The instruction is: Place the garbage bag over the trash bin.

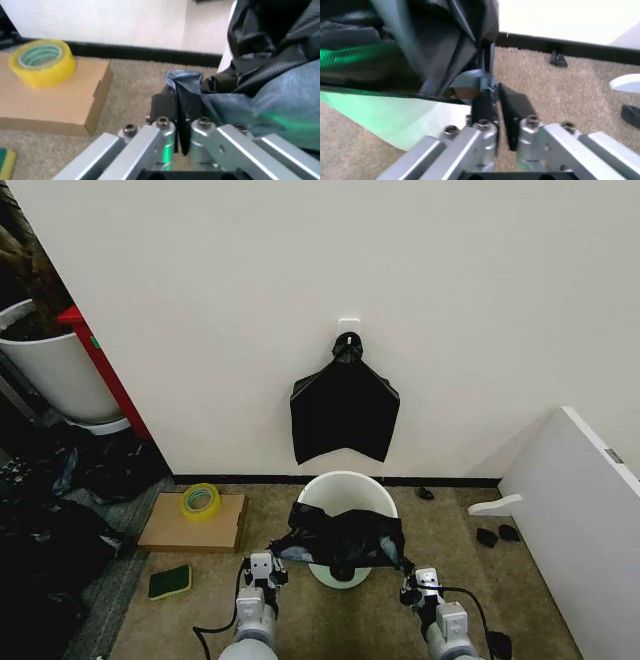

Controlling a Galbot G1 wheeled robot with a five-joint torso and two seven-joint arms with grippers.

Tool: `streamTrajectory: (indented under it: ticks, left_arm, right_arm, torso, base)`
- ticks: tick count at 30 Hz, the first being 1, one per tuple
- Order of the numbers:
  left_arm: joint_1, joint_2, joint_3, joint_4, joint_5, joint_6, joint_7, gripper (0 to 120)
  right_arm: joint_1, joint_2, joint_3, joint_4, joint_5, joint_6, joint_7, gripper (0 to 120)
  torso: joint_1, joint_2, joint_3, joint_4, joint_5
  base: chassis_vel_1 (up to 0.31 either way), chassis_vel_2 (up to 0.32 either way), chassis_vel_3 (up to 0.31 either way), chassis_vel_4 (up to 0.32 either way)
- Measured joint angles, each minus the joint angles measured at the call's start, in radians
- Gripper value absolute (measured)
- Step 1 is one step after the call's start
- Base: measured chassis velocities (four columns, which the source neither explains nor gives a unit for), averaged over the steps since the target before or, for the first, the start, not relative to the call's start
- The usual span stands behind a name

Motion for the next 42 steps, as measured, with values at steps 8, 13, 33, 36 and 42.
streamTrajectory:
  ticks: [8,13,33,36,42]
  left_arm:
    - [0.036,0.026,-0.026,-0.115,0.005,0.111,-0.084,34]
    - [0.055,0.04,-0.028,-0.173,0.008,0.19,-0.158,52]
    - [0.108,0.188,-0.045,-0.302,-0.173,0.363,0.029,100]
    - [0.092,0.218,-0.048,-0.268,-0.143,0.321,0.132,100]
    - [0.027,0.267,-0.062,-0.148,-0.08,0.189,0.404,100]
  right_arm:
    - [-0.101,-0.038,0.015,0.134,-0.005,-0.062,0.092,36]
    - [-0.157,-0.046,0.032,0.204,0.023,-0.122,0.173,54]
    - [-0.148,-0.027,0.038,0.223,-0.093,-0.081,0.175,100]
    - [-0.136,-0.023,0.036,0.211,-0.092,-0.081,0.17,100]
    - [-0.115,-0.008,0.024,0.186,-0.083,-0.081,0.158,100]
  torso:
    - [0.0,0.0,0.0,-0.0001,0.0002]
    - [0.0,0.0,0.0,-0.0001,0.0]
    - [0.0,0.0,0.0,0.0,0.0]
    - [0.0,0.0,0.0,0.0,0.0]
    - [0.0,0.0,0.0,-0.0001,-0.0001]
  base:
    - [0.0,0.0,0.0,0.0]
    - [0.0,0.0,0.0,0.0]
    - [0.0,0.0,0.0,0.0]
    - [0.0,0.0,0.0,0.0]
    - [0.0,0.0,0.0,0.0]
